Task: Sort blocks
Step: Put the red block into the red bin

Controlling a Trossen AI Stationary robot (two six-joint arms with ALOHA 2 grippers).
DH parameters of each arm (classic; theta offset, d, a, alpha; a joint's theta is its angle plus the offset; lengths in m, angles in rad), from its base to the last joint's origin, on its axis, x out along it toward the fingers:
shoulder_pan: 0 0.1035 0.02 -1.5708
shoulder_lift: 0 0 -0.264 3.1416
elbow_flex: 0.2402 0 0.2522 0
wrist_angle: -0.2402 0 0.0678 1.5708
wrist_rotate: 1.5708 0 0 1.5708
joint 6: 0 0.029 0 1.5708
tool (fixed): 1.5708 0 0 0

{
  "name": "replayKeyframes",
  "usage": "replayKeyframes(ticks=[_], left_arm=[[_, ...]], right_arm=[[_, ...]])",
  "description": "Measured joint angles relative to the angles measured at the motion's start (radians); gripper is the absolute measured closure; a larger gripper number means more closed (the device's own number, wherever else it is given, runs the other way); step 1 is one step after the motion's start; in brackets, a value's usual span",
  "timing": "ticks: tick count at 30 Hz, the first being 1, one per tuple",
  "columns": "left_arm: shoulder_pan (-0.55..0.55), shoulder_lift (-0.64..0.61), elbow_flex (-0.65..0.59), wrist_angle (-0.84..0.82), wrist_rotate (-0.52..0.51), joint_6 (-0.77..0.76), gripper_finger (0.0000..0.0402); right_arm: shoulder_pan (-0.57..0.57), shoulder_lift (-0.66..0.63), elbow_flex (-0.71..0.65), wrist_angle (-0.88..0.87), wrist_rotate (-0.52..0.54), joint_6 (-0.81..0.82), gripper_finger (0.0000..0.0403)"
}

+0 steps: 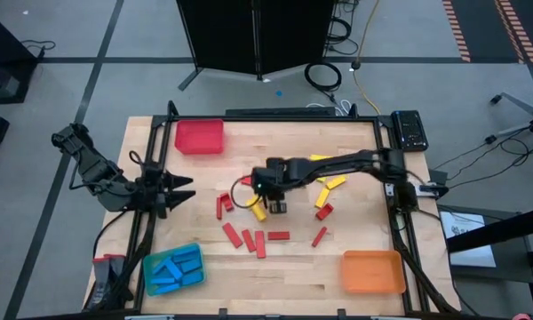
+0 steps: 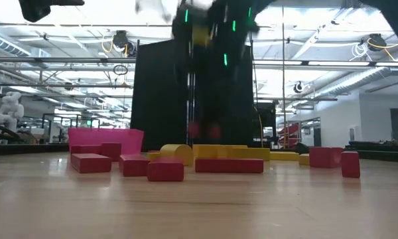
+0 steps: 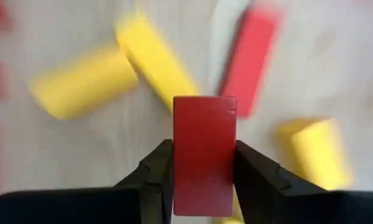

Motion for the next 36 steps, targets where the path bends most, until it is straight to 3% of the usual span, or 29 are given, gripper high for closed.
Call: replayKeyframes(ticks=[4,8,13,19,25,29,36], left_arm=[[0.012,0.000,0.000,0.002,-0.082,0.001,0.0111],[0.054,0.002,0.000,0.027,-0.164,0.058,0.0111],[0.153,0.007,0.000,0.188,-0.191,0.245,0.0111],[0.270,0.041,0.000,0.547,-0.001,0.584,0.0111],[0.336,0.085,0.000,0.768,0.155,0.825,0.0111],[0.385,0.112,0.000,0.839,0.267,0.872,0.0111],[0.452,0.164,0.000,0.906,0.366,0.859,0.0111]], right_arm=[[-0.006,-0.092,0.102,-0.032,0.040,-0.017,0.0294],[-0.029,-0.167,0.214,0.065,0.055,-0.018,0.0294],[-0.050,-0.205,0.357,0.253,-0.069,-0.009,0.0294],[-0.060,-0.199,0.429,0.460,-0.168,0.022,0.0294],[-0.057,-0.195,0.427,0.482,-0.176,0.050,0.0294],[-0.057,-0.196,0.427,0.490,-0.262,0.081,0.0294],[-0.050,-0.185,0.427,0.491,-0.296,0.108,0.0294]])
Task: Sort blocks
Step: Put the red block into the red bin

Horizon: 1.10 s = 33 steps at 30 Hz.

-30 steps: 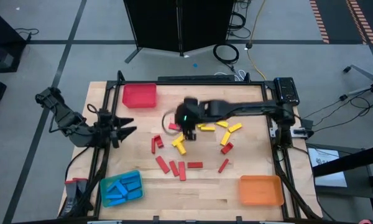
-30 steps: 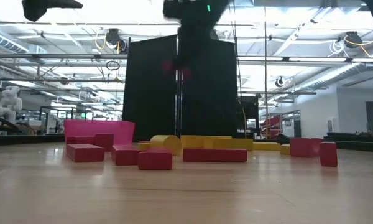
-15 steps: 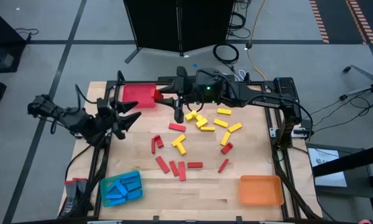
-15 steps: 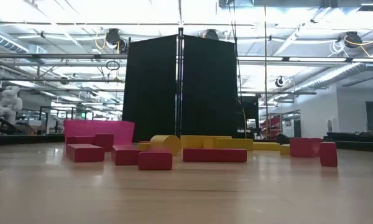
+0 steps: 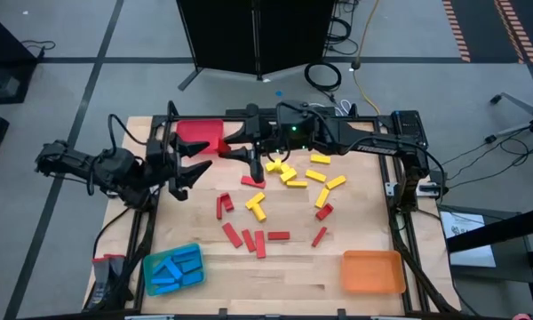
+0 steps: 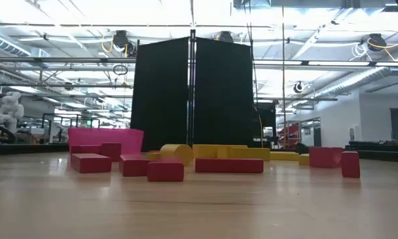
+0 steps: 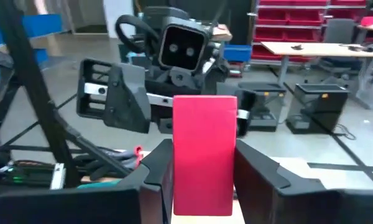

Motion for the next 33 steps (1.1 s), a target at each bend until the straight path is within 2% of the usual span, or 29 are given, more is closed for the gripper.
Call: replayKeyframes(ticks=[4,10,21,33], left_arm=[[0.025,0.022,0.000,0.060,0.071,0.003,0.0111],[0.049,0.047,0.000,0.126,0.085,0.050,0.0111],[0.097,0.102,0.000,0.198,0.175,0.048,0.0111],[0.101,0.102,0.000,0.202,0.182,0.048,0.0111]], right_arm=[[0.007,0.003,0.000,-0.004,-0.028,-0.002,0.0294],[0.007,0.003,0.000,0.002,-0.034,-0.003,0.0294],[0.007,0.011,0.000,0.023,-0.066,-0.013,0.0294],[0.007,0.038,0.000,0.031,-0.081,-0.013,0.0294]])
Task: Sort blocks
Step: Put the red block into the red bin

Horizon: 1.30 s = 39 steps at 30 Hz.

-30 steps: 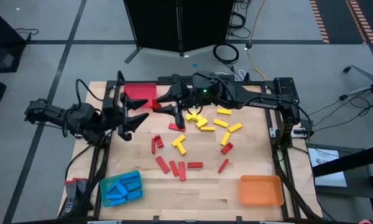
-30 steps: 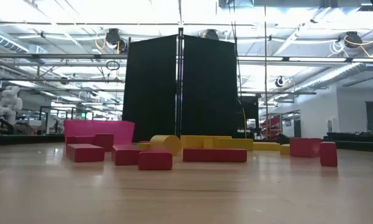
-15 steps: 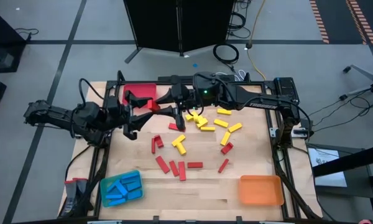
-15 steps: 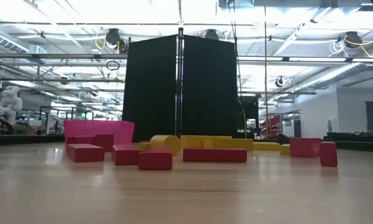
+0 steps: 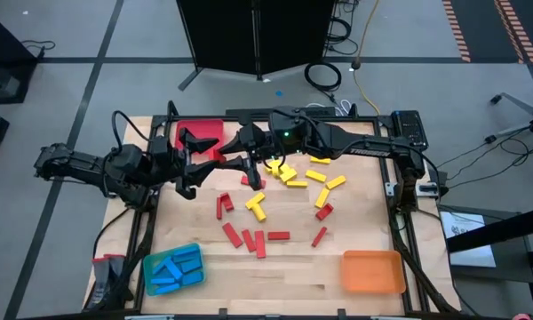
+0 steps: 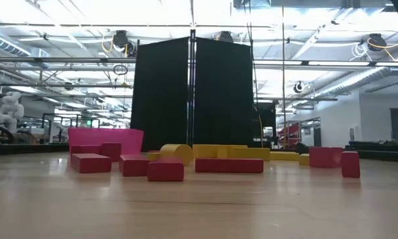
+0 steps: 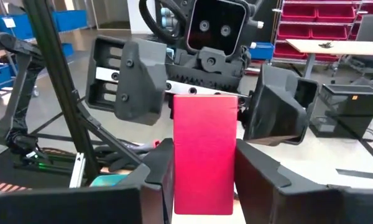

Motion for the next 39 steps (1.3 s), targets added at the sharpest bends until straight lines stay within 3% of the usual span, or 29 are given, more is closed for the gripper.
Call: replayKeyframes(ticks=[17,37,39], left_arm=[[0.000,0.000,0.000,0.019,0.000,0.027,0.0115],[0.000,0.000,0.000,0.029,0.000,0.057,0.0193],[0.000,0.000,0.000,0.029,0.000,0.061,0.0202]], right_arm=[[-0.002,0.001,0.000,0.043,-0.002,0.000,0.0294],[-0.002,0.001,0.000,0.057,-0.002,0.000,0.0293],[-0.002,0.001,0.000,0.057,-0.001,0.003,0.0276]])
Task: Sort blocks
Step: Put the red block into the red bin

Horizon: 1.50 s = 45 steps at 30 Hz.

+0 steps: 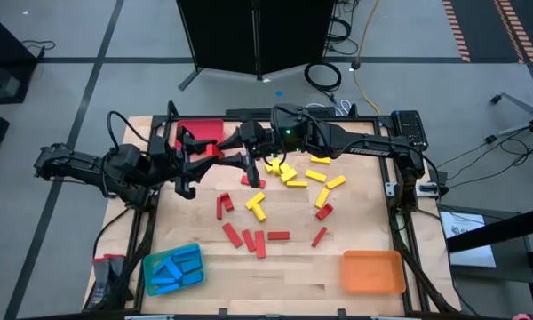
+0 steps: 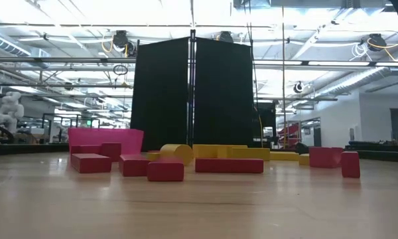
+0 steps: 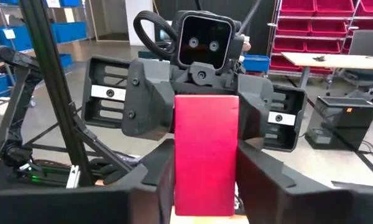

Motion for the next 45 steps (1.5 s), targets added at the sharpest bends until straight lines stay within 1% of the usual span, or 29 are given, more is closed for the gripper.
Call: replayKeyframes(ticks=[3,6,8,14,17,20,26,29,33,35,39,42,45], left_arm=[[0.000,0.000,0.000,-0.001,-0.001,0.001,0.0223],[0.000,0.000,0.000,-0.001,0.000,0.017,0.0247],[0.000,0.000,0.000,0.000,0.000,0.025,0.0260],[0.000,0.000,0.000,-0.002,0.000,0.036,0.0262],[0.000,0.000,0.000,-0.002,0.000,0.035,0.0260],[0.000,0.000,0.000,-0.001,-0.002,0.027,0.0258],[0.000,-0.004,0.000,-0.001,-0.009,0.020,0.0256],[0.000,-0.014,0.000,-0.001,-0.009,0.021,0.0256],[0.000,-0.041,0.000,-0.009,-0.015,0.063,0.0255],[0.000,-0.062,0.000,-0.041,-0.050,0.101,0.0255],[0.003,-0.109,0.000,-0.198,-0.229,0.129,0.0254],[0.027,-0.128,0.000,-0.373,-0.320,0.112,0.0254],[0.082,-0.128,0.000,-0.545,-0.402,0.030,0.0254]], right_arm=[[0.000,0.000,0.000,-0.001,-0.002,0.024,0.0240],[0.000,0.000,0.000,0.000,-0.003,0.030,0.0229],[0.000,0.000,0.000,0.000,-0.001,0.030,0.0236],[0.000,0.000,0.000,-0.001,-0.001,0.027,0.0280],[0.000,0.000,0.000,-0.002,-0.001,0.026,0.0279],[0.000,0.000,0.000,0.000,0.000,0.027,0.0252],[-0.001,-0.002,0.000,-0.016,-0.003,0.000,0.0181],[-0.001,-0.023,0.000,-0.066,0.013,-0.014,0.0152],[-0.013,-0.083,0.001,-0.235,0.100,-0.050,0.0127],[-0.022,-0.119,0.001,-0.344,0.162,-0.080,0.0121],[-0.043,-0.191,0.001,-0.530,0.248,-0.098,0.0118],[-0.060,-0.242,0.001,-0.646,0.285,-0.097,0.0118],[-0.069,-0.284,0.001,-0.750,0.322,-0.085,0.0117]])
